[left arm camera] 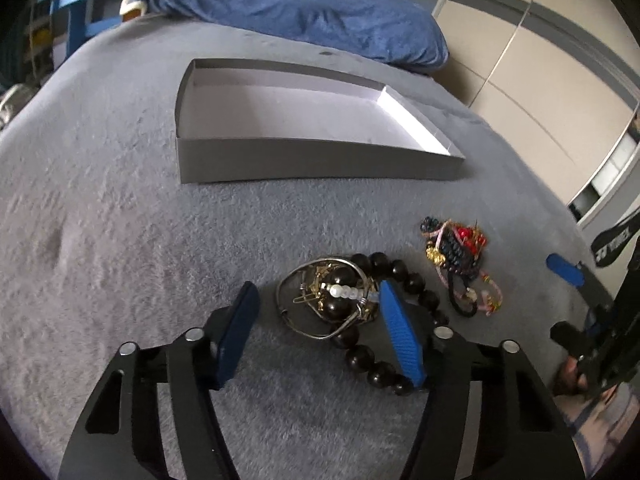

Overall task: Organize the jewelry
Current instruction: 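Lower the left gripper onto the silver ring and close on it, then grasp the red-bead gold earring with the right gripper while the left lifts the ring toward the tray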

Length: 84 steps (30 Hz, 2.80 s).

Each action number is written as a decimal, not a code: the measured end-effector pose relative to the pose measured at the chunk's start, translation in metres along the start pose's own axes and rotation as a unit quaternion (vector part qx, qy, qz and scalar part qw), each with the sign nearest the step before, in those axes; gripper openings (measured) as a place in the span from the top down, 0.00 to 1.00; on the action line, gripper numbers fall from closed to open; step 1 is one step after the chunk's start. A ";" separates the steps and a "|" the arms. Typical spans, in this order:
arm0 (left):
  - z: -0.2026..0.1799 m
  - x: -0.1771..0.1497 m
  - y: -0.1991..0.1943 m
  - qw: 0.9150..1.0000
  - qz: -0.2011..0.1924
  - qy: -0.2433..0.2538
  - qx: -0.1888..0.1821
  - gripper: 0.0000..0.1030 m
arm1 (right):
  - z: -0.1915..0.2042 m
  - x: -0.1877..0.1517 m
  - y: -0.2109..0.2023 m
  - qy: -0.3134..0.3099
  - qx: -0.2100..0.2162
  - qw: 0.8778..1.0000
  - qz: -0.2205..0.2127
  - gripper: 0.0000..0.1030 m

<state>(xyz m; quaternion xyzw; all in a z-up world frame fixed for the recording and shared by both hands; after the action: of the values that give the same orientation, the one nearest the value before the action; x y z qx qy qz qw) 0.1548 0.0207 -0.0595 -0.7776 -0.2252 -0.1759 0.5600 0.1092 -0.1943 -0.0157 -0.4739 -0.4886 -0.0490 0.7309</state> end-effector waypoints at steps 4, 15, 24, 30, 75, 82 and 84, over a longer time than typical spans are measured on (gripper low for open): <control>-0.004 -0.002 -0.002 1.000 -0.005 0.008 -0.013 0.56 | 0.003 0.004 0.001 -0.002 0.001 1.000 -0.001 0.05; 0.005 -0.007 -0.023 0.999 -0.033 -0.002 -0.024 0.77 | 0.002 0.009 0.000 -0.003 0.003 1.000 0.000 0.05; 0.011 -0.009 -0.024 0.999 -0.035 0.026 0.002 0.88 | 0.010 0.017 0.002 -0.014 0.007 1.000 0.002 0.05; 0.009 -0.006 -0.027 0.998 -0.051 0.032 0.010 0.97 | 0.021 0.031 0.006 -0.026 0.018 1.000 0.000 0.05; -0.013 0.021 -0.083 0.990 -0.121 0.065 0.019 0.97 | -0.042 0.100 0.014 0.108 0.102 0.989 -0.006 0.81; -0.029 0.042 -0.089 0.988 -0.127 0.085 0.019 0.97 | -0.050 0.125 0.002 0.097 0.085 0.992 -0.016 0.81; -0.032 0.048 -0.086 0.988 -0.126 0.090 0.019 0.97 | -0.053 0.131 0.002 0.094 0.080 0.992 -0.015 0.82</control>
<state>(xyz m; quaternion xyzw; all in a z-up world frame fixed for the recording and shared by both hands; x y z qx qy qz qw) 0.1472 0.0211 0.0442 -0.7136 -0.2733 -0.3100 0.5657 0.2140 -0.1813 0.0786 -0.4000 -0.4272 -0.0654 0.8082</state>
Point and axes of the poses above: each gripper's, at about its wrist camera, not at the fingertips, and y roughly the way its jaws point, z to its left, x to its top, the point moved 5 cm from there along y, roughly the way its jaws point, and after that the axes turned 6 degrees about z, right-handed, at the moved point
